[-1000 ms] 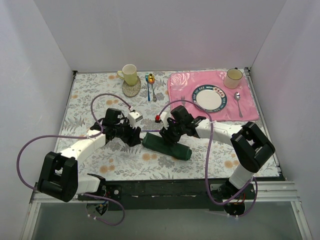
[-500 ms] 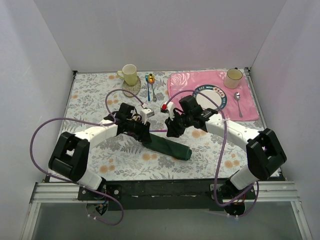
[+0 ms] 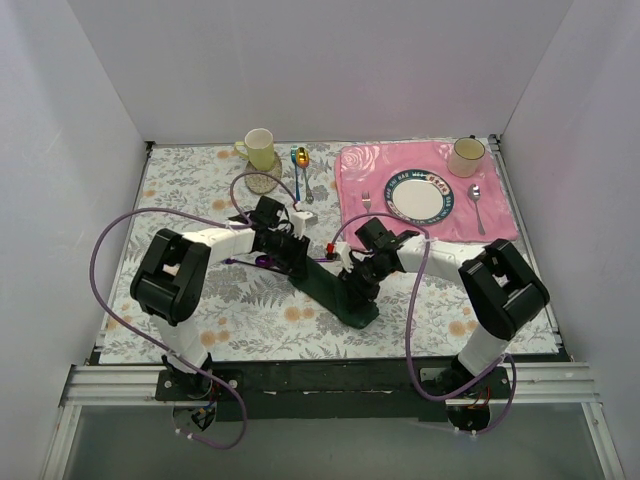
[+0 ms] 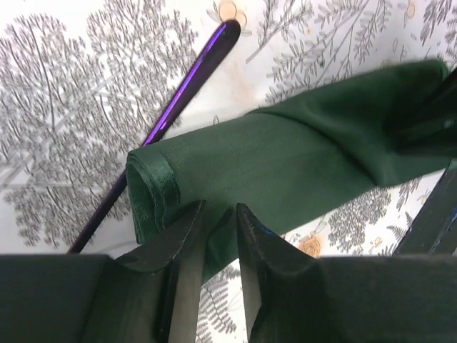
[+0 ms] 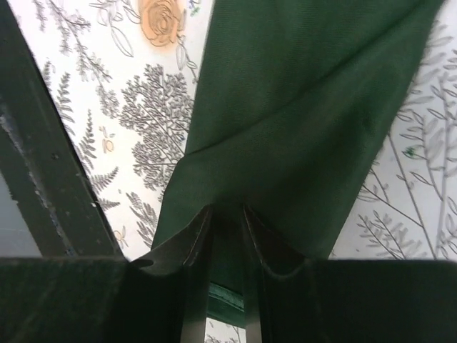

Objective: Fold the napkin into a case and place the utensils inside
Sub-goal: Rotate the smaller rectangle-folded napkin at the center of the board, then pick up the spoon from the center of the board.

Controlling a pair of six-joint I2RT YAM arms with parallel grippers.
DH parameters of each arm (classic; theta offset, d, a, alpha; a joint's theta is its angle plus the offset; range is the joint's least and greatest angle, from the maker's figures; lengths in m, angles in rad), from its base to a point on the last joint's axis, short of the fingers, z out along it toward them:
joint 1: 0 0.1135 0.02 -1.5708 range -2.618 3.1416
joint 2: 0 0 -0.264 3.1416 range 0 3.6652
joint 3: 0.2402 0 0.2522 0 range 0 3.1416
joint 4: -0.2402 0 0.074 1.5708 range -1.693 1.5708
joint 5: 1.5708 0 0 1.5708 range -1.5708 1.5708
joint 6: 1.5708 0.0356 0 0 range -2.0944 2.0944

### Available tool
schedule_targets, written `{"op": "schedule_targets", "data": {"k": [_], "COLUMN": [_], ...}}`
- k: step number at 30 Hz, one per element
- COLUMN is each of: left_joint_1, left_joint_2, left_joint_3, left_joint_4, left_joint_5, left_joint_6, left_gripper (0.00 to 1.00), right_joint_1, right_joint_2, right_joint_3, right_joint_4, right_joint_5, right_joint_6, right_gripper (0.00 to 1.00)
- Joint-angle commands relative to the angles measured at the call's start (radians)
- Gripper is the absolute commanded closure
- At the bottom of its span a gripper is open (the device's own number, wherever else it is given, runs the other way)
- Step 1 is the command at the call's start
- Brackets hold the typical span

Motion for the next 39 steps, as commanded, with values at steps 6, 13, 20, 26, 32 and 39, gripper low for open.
{"op": "schedule_targets", "data": {"k": [6, 13, 20, 26, 32, 39], "left_joint_1": [0.028, 0.289, 0.430, 0.430, 0.430, 0.432], "left_joint_2": [0.031, -0.165, -0.282, -0.247, -0.170, -0.080], "left_joint_3": [0.113, 0.048, -0.068, -0.060, -0.074, -0.100], "left_joint_4": [-0.036, -0.037, 0.007, -0.042, -0.002, 0.065], "left_joint_5": [0.049, 0.234, 0.164, -0.002, -0.004, 0.027], "left_joint_6": [0.016, -0.120, -0.194, -0.077, -0.172, -0.248], "left_gripper": [0.62, 0.46, 0.41, 0.48, 0.54, 0.59], "right_joint_1": [0.043, 0.021, 0.009, -0.049, -0.080, -0.105], "right_joint_2": [0.017, -0.152, 0.006, 0.185, 0.221, 0.204], "right_joint_3": [0.025, 0.051, 0.389, 0.563, 0.574, 0.551], "right_joint_4": [0.119, 0.135, 0.135, 0.021, 0.052, 0.066], "right_joint_5": [-0.189, -0.182, 0.085, 0.149, 0.153, 0.133], "right_joint_6": [0.182, 0.227, 0.081, 0.008, 0.018, 0.029], "right_gripper": [0.55, 0.44, 0.36, 0.34, 0.34, 0.33]}}
